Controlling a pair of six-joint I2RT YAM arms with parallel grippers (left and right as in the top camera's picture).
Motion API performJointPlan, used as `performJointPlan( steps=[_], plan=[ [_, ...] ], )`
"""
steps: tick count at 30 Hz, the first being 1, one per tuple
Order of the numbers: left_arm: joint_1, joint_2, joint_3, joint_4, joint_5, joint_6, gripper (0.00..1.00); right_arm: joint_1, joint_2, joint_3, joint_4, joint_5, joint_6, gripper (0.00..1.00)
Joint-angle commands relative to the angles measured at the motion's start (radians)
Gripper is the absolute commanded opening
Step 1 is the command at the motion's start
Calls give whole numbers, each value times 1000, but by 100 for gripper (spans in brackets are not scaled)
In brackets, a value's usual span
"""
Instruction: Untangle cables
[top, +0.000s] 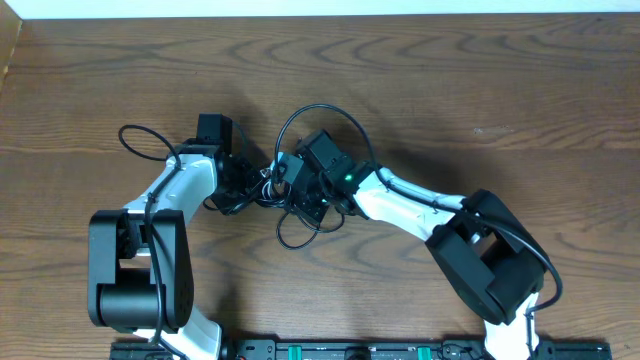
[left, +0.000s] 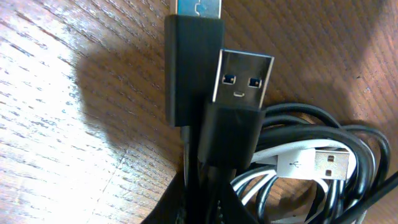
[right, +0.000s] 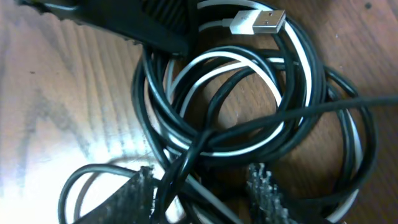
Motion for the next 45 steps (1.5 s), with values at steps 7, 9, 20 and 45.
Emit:
performJointPlan(
  steps=[7,9,20,45],
  plan=[
    [5,21,-20,-5,-62,-2,8,-50,-8,2,-11,-72,13,1],
    [5,21,-20,-5,-62,-3,8,-74,-14,2,-18,-179,14,1],
    [5,21,-20,-4,-66,-2,8,-199,-14,2,-11,-599,29,1],
    [5,-89,4,70,256,352,28,-313,-14,2,-90,-888,16,1]
  ],
)
